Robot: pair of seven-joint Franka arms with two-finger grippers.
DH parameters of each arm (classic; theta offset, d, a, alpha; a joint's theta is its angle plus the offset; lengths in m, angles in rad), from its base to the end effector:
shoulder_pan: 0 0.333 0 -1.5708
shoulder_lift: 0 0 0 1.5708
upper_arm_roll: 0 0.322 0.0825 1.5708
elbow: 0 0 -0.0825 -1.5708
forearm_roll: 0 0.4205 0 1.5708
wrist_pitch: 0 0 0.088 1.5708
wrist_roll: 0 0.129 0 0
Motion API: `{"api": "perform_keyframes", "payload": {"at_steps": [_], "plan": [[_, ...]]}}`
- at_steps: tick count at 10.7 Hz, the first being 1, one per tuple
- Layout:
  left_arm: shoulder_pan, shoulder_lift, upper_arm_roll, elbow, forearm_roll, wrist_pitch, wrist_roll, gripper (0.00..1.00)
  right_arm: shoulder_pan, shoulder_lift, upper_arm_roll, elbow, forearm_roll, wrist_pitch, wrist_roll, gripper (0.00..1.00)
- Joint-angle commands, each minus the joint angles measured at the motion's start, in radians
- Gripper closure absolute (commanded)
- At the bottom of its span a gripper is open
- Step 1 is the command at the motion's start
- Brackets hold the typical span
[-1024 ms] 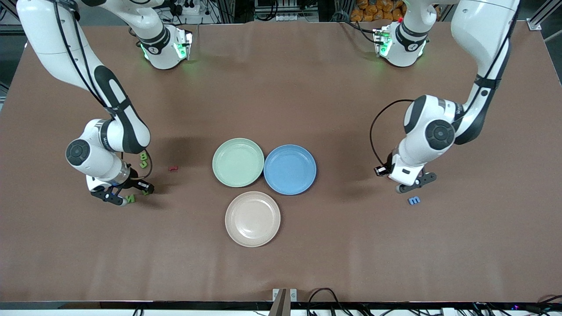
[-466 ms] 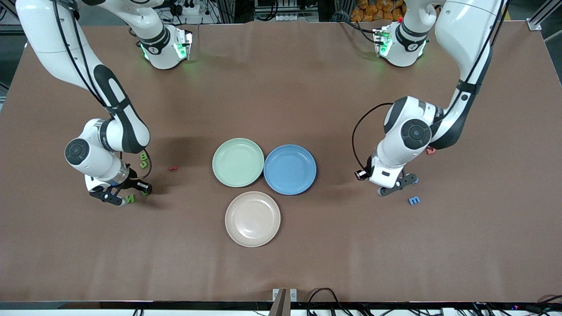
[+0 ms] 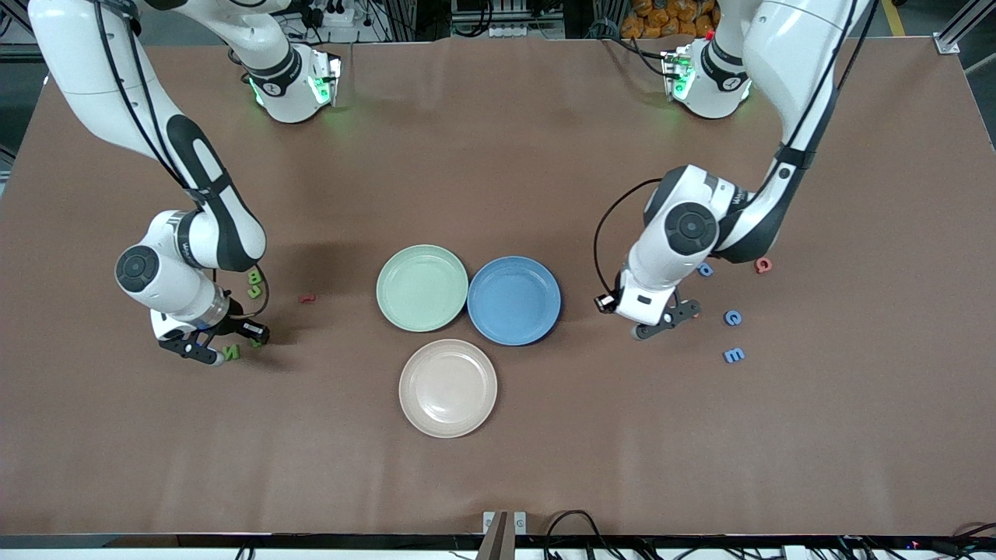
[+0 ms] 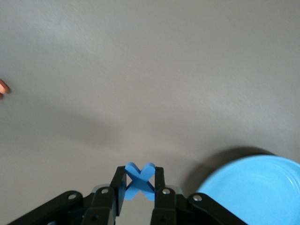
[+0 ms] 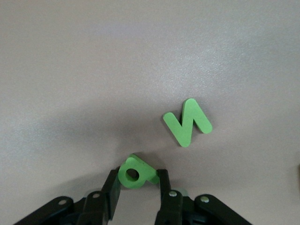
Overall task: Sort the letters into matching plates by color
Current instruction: 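Drop the X into the blue plate while the right gripper drops a into green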
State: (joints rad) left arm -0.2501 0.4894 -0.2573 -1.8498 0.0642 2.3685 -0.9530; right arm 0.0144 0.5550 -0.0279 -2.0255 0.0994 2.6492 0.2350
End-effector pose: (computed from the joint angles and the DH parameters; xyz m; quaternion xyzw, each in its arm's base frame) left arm 0.5962 -0.3212 0.2290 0.9758 0.2143 -0.0071 0.0429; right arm 0.6299 -0.0105 0.1285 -0.9857 0.1640 -0.0325 0.0214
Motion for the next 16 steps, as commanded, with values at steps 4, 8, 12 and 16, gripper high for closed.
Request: {"api": "perform_keyframes", "payload": {"at_steps": [4, 8, 12, 16], "plan": [[-0.119, 0.063, 0.004, 0.093, 0.019, -0.017, -0.122, 1.0, 0.047, -0.081, 0.003, -0.004, 0.005, -0.086, 0.068, 0.65], [-0.184, 0.132, 0.007, 0.167, 0.028, -0.015, -0.174, 1.0, 0.148, -0.107, 0.005, 0.005, 0.006, -0.117, 0.264, 0.65], [-0.235, 0.175, 0.018, 0.195, 0.029, -0.014, -0.204, 1.0, 0.294, -0.104, 0.005, 0.022, 0.006, -0.117, 0.484, 0.65], [-0.228, 0.175, 0.026, 0.207, 0.049, -0.014, -0.159, 0.0, 0.421, -0.092, 0.011, 0.025, 0.006, -0.118, 0.651, 0.65]]}}
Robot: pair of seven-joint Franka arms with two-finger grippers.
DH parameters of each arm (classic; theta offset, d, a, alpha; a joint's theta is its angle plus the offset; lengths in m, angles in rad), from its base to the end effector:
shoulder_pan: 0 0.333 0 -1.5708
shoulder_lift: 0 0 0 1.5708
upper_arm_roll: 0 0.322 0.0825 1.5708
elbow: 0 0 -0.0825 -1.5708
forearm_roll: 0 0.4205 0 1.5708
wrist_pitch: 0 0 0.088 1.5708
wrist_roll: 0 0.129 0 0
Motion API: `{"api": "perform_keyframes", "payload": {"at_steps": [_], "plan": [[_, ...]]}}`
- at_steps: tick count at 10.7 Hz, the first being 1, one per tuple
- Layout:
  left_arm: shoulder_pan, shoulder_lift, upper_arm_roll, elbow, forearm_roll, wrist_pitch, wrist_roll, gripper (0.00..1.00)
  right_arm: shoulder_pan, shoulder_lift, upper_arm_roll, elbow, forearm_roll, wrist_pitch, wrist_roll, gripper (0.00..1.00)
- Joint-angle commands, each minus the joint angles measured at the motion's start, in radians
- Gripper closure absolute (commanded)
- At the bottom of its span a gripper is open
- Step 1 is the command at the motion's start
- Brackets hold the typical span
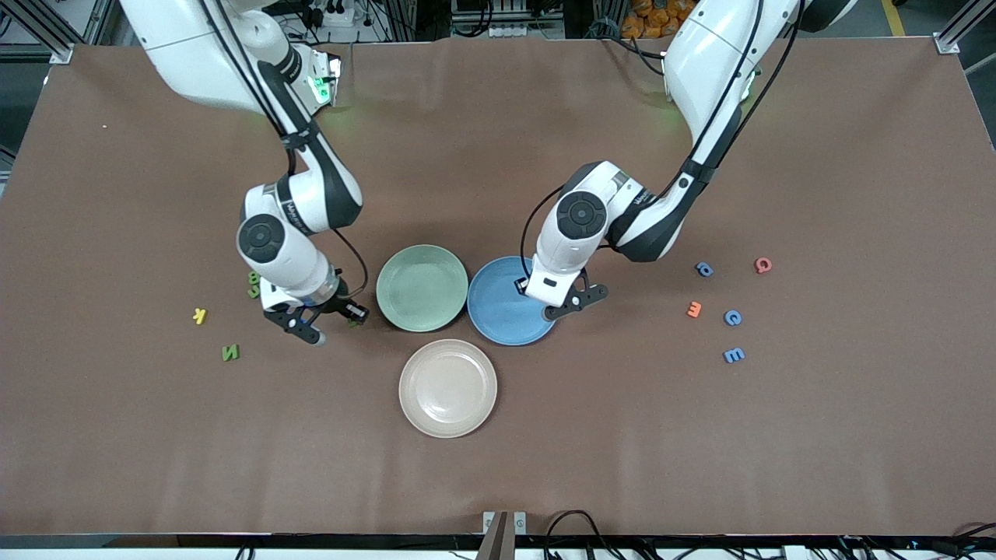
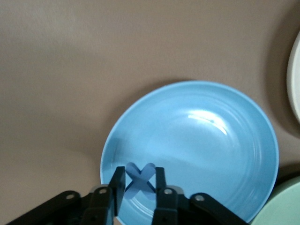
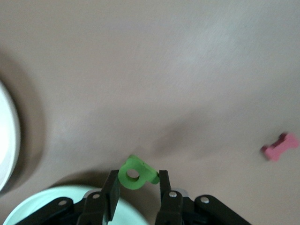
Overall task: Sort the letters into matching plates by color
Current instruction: 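Drop the X into the blue plate while the right gripper drops a into green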
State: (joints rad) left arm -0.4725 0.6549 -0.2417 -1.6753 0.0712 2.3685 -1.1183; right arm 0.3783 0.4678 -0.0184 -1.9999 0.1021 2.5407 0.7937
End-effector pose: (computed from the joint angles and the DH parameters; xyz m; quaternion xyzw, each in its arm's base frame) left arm 0.5536 -0.4581 0.1944 0.9779 0.2018 -0.0195 0.0516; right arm 0.6017 0.2265 0.1839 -0.9662 0.2538 -0.0164 0.0420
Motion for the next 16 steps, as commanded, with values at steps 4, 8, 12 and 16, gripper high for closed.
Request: {"api": "perform_keyframes", "payload": {"at_steps": [4, 8, 12, 16], "plan": [[0.031, 0.003, 0.012, 0.023, 0.065, -0.017, 0.012, 0.0, 0.148, 0.005, 0.026, 0.015, 0.005, -0.008, 0.196, 0.64], [0.13, -0.03, 0.012, -0.012, 0.07, -0.041, 0.132, 0.0, 0.157, 0.012, 0.034, 0.019, 0.002, -0.034, 0.188, 0.0], [0.234, -0.063, 0.012, -0.081, 0.071, -0.041, 0.254, 0.0, 0.09, -0.014, 0.002, 0.03, 0.001, -0.121, -0.222, 0.0], [0.362, -0.089, 0.009, -0.128, 0.105, -0.032, 0.391, 0.0, -0.054, -0.018, -0.008, 0.046, -0.012, -0.131, -0.47, 0.0]]}}
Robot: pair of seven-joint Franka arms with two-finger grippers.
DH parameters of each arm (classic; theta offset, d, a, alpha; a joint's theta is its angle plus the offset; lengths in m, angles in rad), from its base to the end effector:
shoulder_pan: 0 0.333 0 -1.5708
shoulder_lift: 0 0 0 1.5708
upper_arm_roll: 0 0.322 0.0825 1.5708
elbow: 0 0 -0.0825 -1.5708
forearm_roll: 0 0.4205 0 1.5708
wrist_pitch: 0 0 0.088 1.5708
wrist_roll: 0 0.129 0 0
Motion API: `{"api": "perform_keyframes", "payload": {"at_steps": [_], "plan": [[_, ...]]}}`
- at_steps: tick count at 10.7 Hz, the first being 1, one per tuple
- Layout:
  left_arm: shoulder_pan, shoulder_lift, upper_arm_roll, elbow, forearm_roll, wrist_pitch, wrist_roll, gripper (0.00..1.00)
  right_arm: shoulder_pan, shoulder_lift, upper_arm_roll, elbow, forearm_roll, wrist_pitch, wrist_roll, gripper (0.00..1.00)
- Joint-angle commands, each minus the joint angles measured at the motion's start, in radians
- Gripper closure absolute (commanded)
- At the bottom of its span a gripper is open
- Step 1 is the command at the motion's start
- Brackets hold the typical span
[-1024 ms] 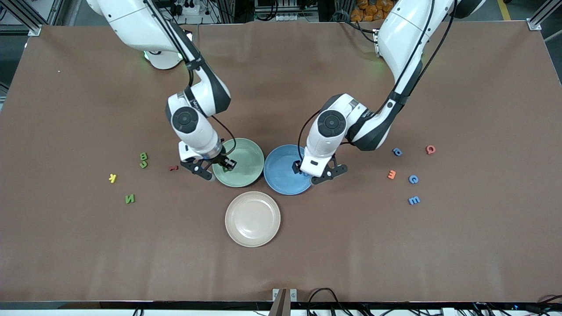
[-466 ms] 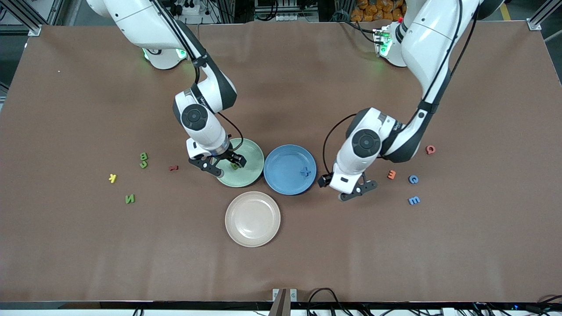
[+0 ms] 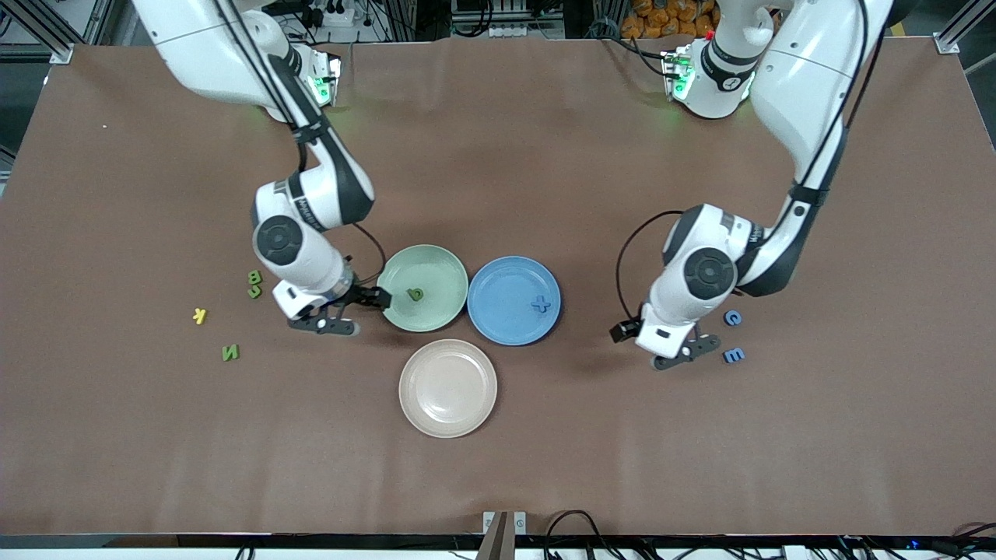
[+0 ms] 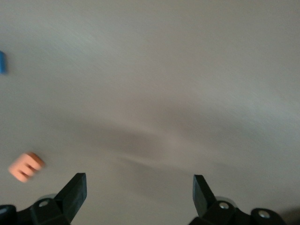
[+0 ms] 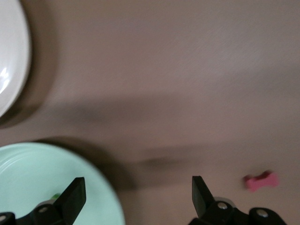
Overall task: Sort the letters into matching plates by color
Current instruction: 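Move the left gripper to the blue C while the right gripper reaches green N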
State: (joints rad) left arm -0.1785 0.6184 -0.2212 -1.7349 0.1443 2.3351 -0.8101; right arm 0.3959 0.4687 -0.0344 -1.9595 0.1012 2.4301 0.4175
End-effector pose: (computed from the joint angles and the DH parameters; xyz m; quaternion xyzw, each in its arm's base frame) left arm 0.6483 -0.2587 0.1879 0.9847 0.1741 -0.0066 0.0098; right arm 0.6026 0.2299 0.1904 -0.9976 0.0644 0.0084 0.0239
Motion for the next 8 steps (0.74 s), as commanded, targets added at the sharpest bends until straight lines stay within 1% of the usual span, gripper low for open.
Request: {"api": "perform_keyframes", "payload": {"at_steps": [1, 3, 4, 6, 8], "plan": [[0.1, -0.058, -0.01, -0.086, 0.034, 0.003, 0.138, 0.0, -0.124, -0.022, 0.008, 0.011, -0.011, -0.043, -0.193, 0.0], [0.158, -0.08, -0.012, -0.121, 0.034, 0.006, 0.228, 0.0, -0.192, -0.022, -0.001, 0.048, -0.012, -0.075, -0.304, 0.0], [0.175, -0.089, -0.014, -0.139, 0.034, 0.021, 0.255, 0.0, -0.23, -0.022, -0.001, 0.059, -0.012, -0.075, -0.365, 0.0], [0.197, -0.117, -0.012, -0.205, 0.034, 0.073, 0.291, 0.0, -0.304, -0.022, -0.009, 0.067, -0.012, -0.092, -0.48, 0.0], [0.232, -0.126, -0.012, -0.245, 0.034, 0.096, 0.356, 0.0, -0.357, -0.015, -0.035, 0.067, -0.014, -0.092, -0.578, 0.0]]}}
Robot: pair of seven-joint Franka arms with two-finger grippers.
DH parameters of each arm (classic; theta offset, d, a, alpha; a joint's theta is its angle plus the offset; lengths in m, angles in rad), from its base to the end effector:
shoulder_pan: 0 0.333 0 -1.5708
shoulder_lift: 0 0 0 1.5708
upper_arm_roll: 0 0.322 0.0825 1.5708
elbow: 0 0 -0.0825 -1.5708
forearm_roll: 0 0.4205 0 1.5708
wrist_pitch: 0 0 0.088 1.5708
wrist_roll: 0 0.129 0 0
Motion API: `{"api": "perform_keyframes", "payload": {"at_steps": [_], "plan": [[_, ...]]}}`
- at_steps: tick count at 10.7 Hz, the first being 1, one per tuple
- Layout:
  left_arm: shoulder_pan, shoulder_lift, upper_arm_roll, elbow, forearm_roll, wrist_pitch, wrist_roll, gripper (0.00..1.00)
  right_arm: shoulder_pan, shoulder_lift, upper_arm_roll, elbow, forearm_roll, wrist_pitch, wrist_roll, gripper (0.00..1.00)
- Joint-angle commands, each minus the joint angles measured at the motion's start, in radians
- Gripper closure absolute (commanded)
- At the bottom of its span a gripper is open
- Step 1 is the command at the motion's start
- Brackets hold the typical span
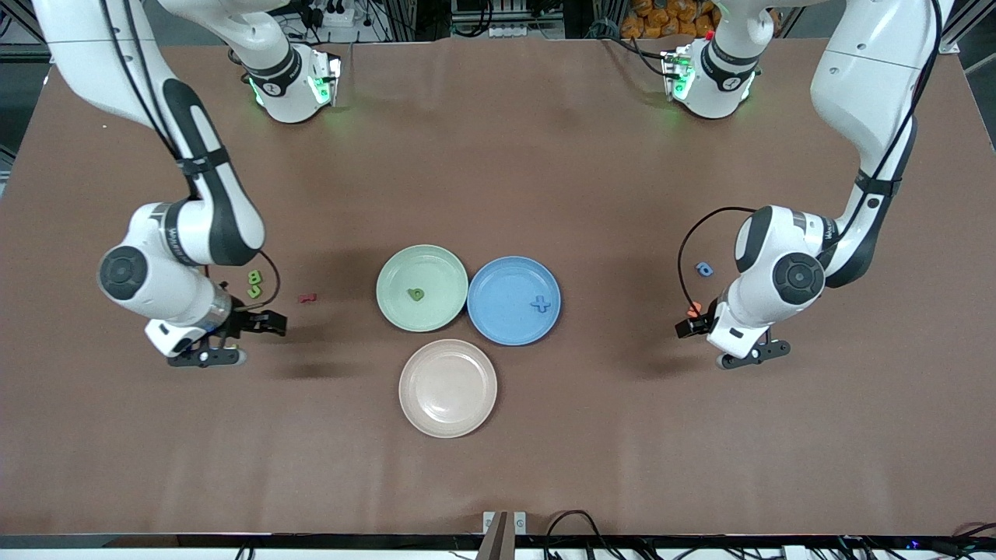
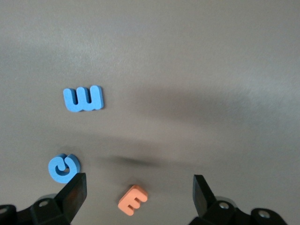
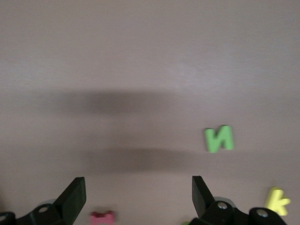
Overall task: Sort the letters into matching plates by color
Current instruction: 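Move the left gripper to the blue C while the right gripper reaches green N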
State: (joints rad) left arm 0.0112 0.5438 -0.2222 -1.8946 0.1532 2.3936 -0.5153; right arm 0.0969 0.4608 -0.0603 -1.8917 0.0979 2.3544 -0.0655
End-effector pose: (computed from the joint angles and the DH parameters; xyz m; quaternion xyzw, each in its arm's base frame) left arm 0.6430 -0.1318 0.1736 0.9939 0.1096 -0.0148 0.0009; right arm 0.6615 0.0282 0.2188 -0.9996 -0.0197 -0.0020 0.0213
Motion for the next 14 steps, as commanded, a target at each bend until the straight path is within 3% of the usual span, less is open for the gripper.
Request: {"api": "perform_keyframes", "payload": {"at_steps": [1, 3, 8, 14], "plan": [[0.055, -0.053, -0.011, -0.109, 0.025, 0.059, 0.082, 0.0, -0.089, -0.004, -0.009, -0.001, -0.011, -0.017, -0.137, 0.0], [0.093, -0.051, -0.011, -0.162, 0.067, 0.145, 0.093, 0.0, -0.144, 0.007, -0.009, 0.009, -0.014, -0.015, -0.218, 0.0], [0.16, -0.025, -0.011, -0.169, 0.1, 0.151, 0.149, 0.0, -0.166, 0.103, -0.007, 0.092, -0.03, 0.008, -0.235, 0.0], [0.17, 0.008, -0.012, -0.156, 0.089, 0.153, 0.127, 0.0, -0.161, 0.194, -0.007, 0.132, -0.029, 0.094, -0.227, 0.0]]}}
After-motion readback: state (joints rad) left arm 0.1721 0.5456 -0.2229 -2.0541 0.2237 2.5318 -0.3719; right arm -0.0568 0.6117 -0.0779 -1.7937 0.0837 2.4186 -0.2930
